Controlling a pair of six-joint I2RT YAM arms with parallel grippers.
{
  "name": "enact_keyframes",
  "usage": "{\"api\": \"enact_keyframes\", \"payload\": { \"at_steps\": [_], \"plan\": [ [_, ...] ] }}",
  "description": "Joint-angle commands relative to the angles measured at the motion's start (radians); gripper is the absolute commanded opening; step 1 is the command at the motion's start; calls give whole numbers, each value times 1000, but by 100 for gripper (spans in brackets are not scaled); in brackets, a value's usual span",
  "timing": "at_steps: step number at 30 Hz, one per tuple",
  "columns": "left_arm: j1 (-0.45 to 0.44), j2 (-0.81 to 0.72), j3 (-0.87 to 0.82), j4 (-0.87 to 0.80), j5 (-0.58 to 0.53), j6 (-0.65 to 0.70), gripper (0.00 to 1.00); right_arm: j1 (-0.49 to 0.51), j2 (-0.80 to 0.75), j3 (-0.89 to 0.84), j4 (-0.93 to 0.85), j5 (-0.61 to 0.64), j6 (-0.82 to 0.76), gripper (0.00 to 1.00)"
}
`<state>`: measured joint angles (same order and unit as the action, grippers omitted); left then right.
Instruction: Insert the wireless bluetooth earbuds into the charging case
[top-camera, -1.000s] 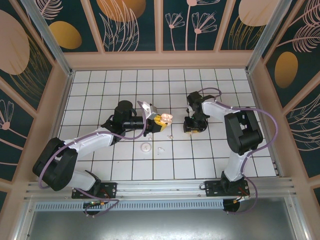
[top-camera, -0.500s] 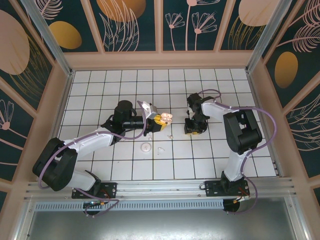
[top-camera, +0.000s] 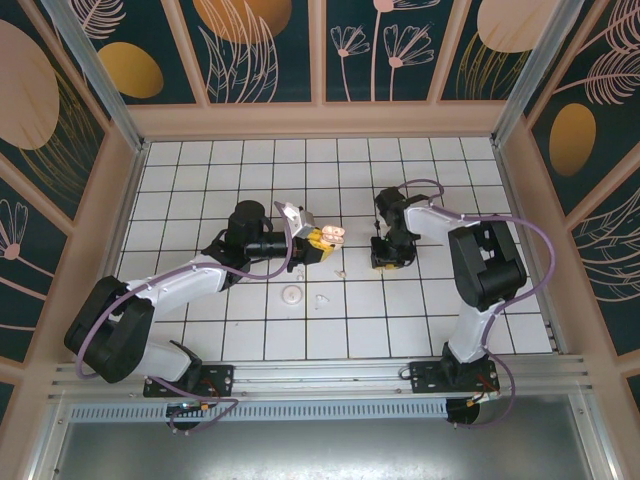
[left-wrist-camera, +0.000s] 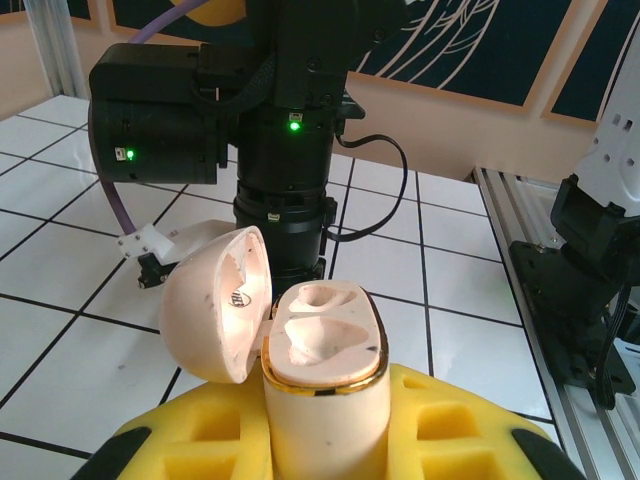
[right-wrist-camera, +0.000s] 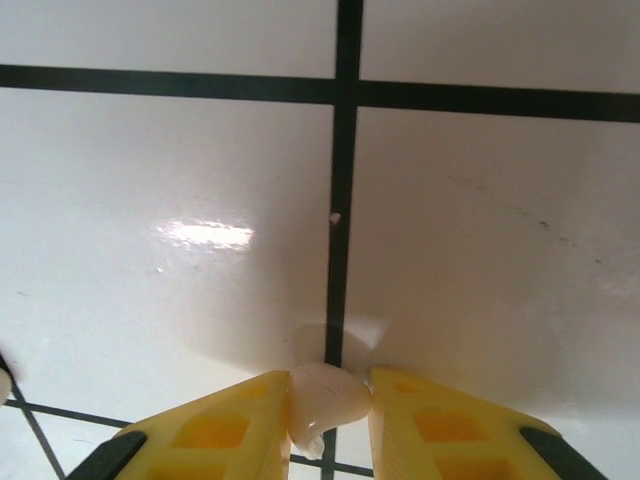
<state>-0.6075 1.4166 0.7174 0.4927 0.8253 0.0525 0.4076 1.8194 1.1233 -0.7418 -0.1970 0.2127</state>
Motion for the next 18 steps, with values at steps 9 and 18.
{"api": "enact_keyframes", "payload": {
  "at_steps": [9,18],
  "plan": [
    [6,-9,18,20,-24,13,16,1,-111,-47,110,-24,42,25],
    [6,30,-33,181,-100,-34,16,5,-306,-126,306,-47,94,24]
  ]
}}
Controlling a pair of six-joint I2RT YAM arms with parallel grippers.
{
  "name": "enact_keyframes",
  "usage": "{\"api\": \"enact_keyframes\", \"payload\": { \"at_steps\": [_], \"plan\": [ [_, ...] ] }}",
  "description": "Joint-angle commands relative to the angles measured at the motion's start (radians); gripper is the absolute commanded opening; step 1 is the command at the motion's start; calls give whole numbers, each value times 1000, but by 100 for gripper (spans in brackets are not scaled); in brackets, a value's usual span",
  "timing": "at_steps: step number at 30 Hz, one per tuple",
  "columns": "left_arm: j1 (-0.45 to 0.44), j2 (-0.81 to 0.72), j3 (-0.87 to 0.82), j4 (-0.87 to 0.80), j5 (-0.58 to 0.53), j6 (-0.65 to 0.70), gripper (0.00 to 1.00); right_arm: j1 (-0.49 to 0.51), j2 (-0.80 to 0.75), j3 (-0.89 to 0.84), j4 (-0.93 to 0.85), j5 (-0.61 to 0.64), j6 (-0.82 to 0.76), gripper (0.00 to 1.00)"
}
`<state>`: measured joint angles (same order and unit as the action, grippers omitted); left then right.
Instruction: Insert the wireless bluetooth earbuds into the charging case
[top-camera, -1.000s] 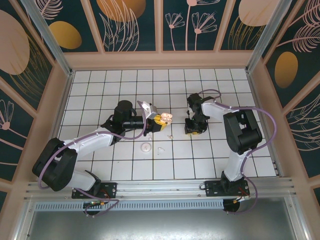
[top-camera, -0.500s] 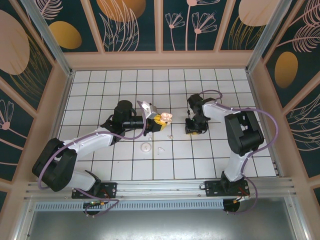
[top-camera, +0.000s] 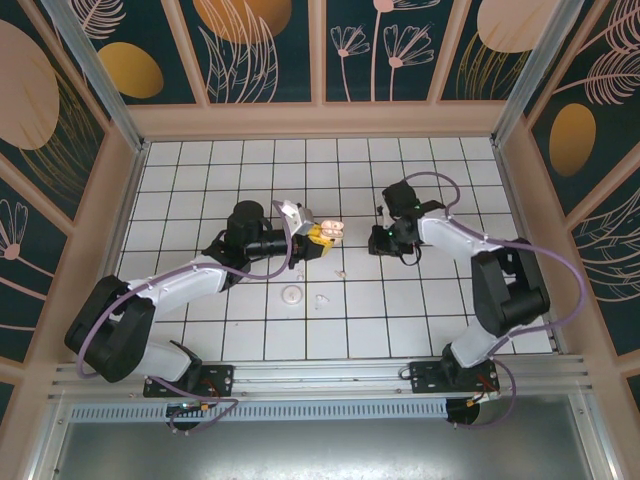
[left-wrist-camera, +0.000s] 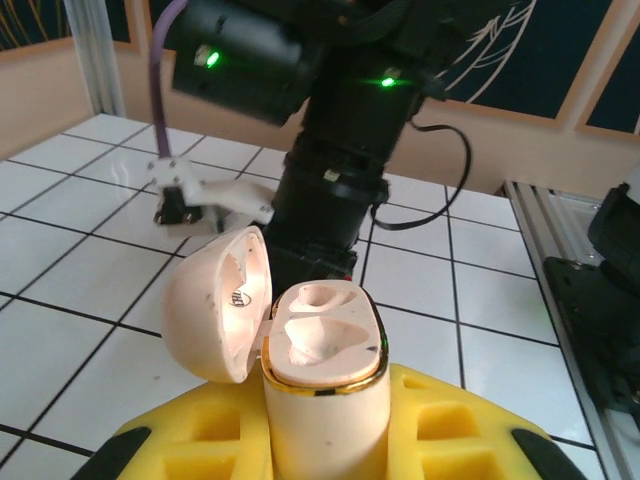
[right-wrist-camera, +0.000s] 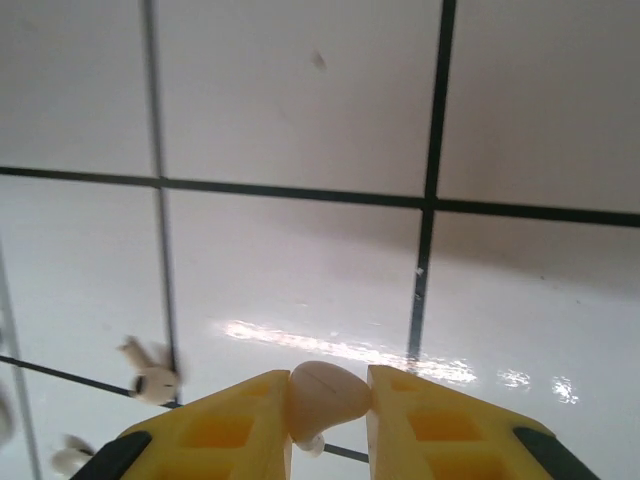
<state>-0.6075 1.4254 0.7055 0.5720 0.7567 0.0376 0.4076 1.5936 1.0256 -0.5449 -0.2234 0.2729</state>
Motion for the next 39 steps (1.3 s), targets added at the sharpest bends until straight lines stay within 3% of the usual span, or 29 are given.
{"api": "enact_keyframes", "payload": {
  "at_steps": [1,9,15,27,39],
  "plan": [
    [6,28,-24,121,-36,-24,15,7,-111,-37,140,-25,37,24],
    [6,80,-17,250,-60,-40,15,22,-355,-114,367,-59,14,26],
    [6,116,-17,357,-67,-79,15,49,-452,-138,467,-74,12,26],
    [-1,132,-9,412,-79,-96,14,157,-494,-171,593,-106,-12,25],
    [-8,130,-5,421,-76,-98,15,178,-477,-188,641,-122,-5,25]
  ]
}}
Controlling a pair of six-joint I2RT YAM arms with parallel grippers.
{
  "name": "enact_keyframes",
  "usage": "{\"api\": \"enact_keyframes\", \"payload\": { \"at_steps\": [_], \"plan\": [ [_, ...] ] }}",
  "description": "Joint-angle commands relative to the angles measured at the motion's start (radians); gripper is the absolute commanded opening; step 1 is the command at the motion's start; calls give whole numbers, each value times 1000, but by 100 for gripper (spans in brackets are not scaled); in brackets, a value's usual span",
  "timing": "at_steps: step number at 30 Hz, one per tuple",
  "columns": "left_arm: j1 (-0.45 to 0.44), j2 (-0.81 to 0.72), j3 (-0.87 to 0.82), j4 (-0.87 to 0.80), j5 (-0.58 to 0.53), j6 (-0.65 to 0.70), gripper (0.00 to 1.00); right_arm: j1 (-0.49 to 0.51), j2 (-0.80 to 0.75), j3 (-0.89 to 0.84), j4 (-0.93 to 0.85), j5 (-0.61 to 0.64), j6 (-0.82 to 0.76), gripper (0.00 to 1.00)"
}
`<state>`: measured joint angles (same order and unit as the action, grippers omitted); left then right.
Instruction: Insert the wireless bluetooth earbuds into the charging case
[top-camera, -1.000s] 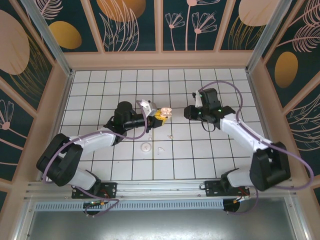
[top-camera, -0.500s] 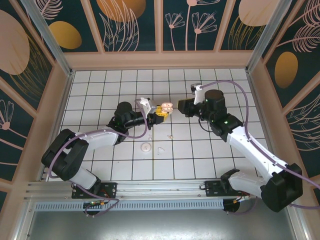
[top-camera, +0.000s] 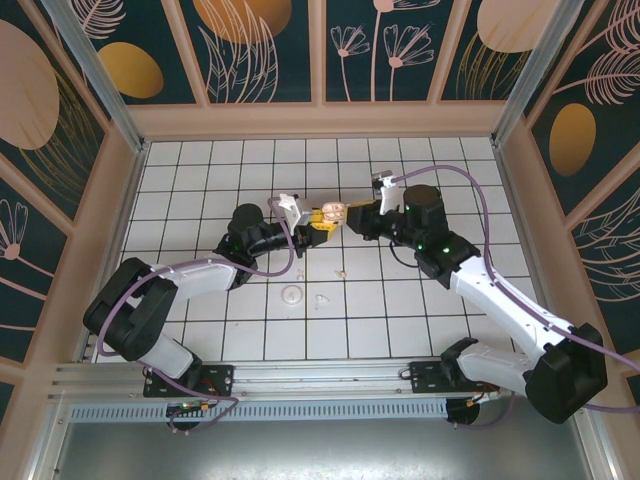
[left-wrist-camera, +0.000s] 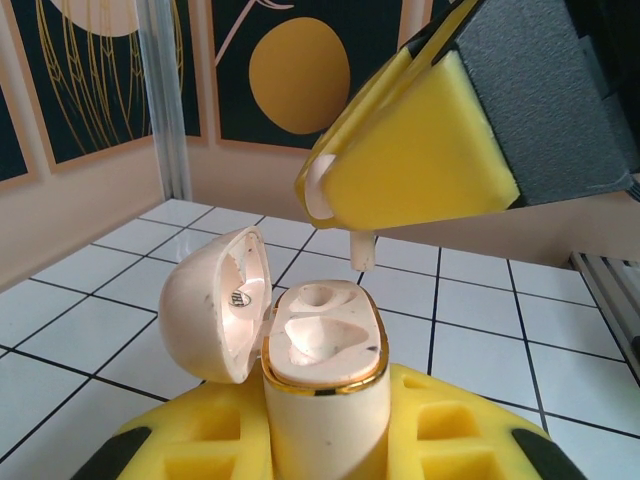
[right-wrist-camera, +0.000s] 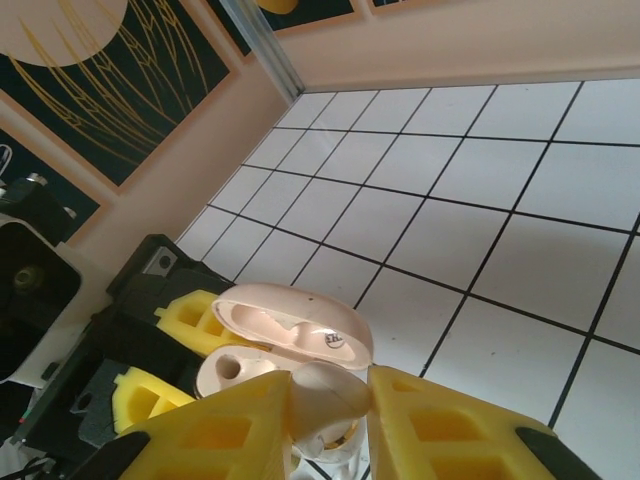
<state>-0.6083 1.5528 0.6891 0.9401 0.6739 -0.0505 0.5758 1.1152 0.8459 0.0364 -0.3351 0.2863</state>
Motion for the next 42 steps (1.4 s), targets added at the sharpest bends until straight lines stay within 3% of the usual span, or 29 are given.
{"api": "enact_keyframes", "payload": {
  "at_steps": [1,42],
  "plan": [
    [-8,3,10,53,8,-10,15,10,0,-9,61,-9,-19,25],
    [-11,-57,-19,127,10,-24,15,15,38,-41,53,4,-35,24]
  ]
}}
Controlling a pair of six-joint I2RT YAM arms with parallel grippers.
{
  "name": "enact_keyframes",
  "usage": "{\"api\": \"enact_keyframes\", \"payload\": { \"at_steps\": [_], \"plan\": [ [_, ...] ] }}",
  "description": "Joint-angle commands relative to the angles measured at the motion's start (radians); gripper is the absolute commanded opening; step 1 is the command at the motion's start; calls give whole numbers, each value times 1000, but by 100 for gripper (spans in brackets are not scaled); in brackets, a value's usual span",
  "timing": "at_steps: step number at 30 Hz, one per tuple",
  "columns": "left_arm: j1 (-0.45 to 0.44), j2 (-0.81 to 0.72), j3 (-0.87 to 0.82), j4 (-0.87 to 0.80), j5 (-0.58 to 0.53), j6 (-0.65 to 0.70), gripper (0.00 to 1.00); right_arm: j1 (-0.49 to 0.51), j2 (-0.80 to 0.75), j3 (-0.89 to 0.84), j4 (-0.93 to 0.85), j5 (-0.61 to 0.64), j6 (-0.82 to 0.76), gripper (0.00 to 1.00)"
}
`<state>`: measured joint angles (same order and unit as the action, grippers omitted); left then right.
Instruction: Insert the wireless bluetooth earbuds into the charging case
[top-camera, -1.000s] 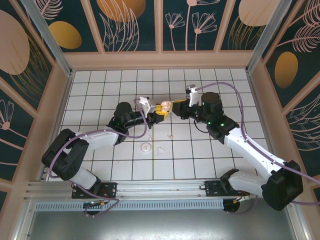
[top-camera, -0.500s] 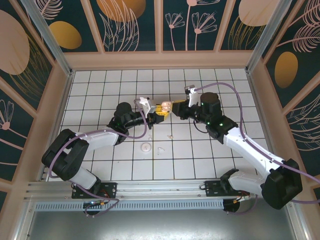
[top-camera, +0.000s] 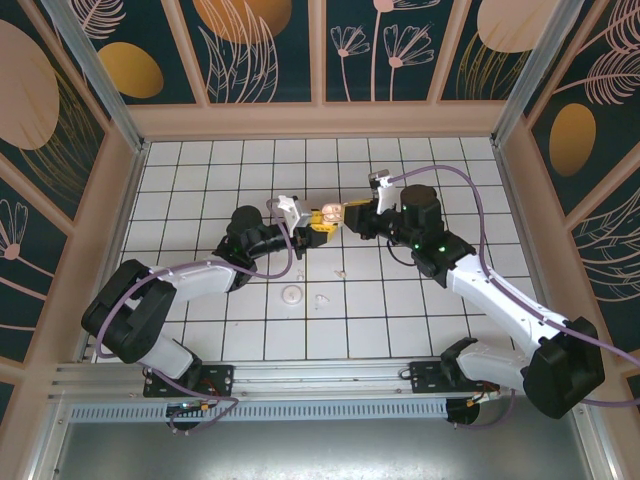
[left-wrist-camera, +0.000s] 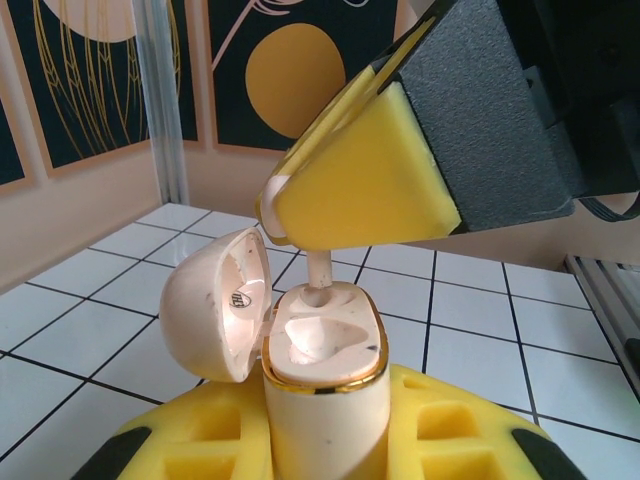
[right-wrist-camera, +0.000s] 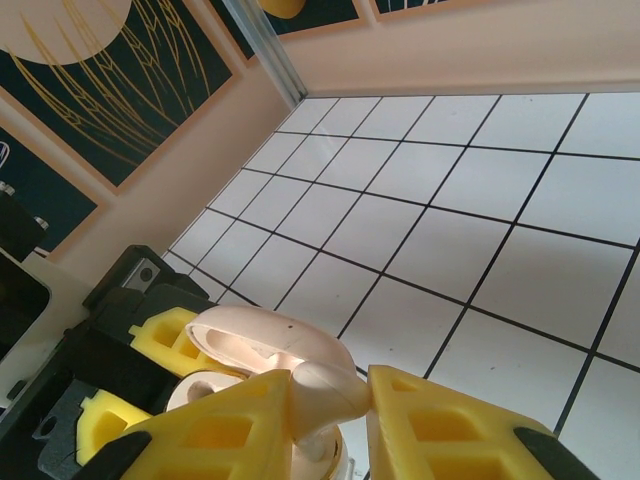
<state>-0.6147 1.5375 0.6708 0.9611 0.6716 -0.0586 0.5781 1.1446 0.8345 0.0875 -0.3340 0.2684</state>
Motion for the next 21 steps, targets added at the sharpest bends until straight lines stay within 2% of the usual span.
{"api": "enact_keyframes", "payload": {
  "at_steps": [1,21],
  "plan": [
    [-5,-42,-4,111,11,-17,15,12,9,-30,3,-3,-17,24],
    [-11,-75,-56,188,-7,66,15,14,-20,-65,52,-149,-51,24]
  ]
}}
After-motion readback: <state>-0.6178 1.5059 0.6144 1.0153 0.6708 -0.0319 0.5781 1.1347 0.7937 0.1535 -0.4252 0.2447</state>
